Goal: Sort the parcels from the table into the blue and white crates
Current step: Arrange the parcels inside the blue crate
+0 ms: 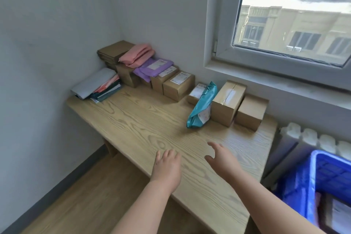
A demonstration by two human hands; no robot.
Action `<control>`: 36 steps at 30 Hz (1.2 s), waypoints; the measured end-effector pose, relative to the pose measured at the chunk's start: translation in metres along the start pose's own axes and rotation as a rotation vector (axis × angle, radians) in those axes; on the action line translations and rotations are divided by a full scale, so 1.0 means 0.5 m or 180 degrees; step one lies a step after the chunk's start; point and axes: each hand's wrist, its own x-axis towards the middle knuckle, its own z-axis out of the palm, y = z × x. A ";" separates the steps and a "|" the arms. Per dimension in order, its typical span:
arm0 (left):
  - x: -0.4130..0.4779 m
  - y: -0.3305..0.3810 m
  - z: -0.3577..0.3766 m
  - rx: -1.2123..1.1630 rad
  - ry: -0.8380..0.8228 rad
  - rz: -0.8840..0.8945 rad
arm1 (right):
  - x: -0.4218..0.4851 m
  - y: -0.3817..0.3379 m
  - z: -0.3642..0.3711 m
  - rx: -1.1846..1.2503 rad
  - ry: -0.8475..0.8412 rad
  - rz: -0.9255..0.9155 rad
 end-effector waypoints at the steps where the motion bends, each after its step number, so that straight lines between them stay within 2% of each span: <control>1: 0.028 -0.006 -0.008 0.0021 -0.0060 0.0027 | 0.029 -0.002 0.001 0.0079 -0.0010 0.0069; 14: 0.313 -0.039 -0.048 -0.0094 -0.0324 0.0386 | 0.237 -0.033 -0.037 0.0296 0.0183 0.0508; 24: 0.562 -0.044 -0.053 -0.0677 -0.0685 0.0609 | 0.339 -0.043 0.015 0.0977 0.0422 0.1587; 28: 0.643 -0.026 -0.047 -0.0846 -0.1020 0.0597 | 0.362 -0.047 0.040 0.1074 0.0523 0.1932; 36: 0.684 -0.033 -0.043 -0.1686 -0.1241 0.0267 | 0.380 -0.050 0.031 0.1082 0.0475 0.2020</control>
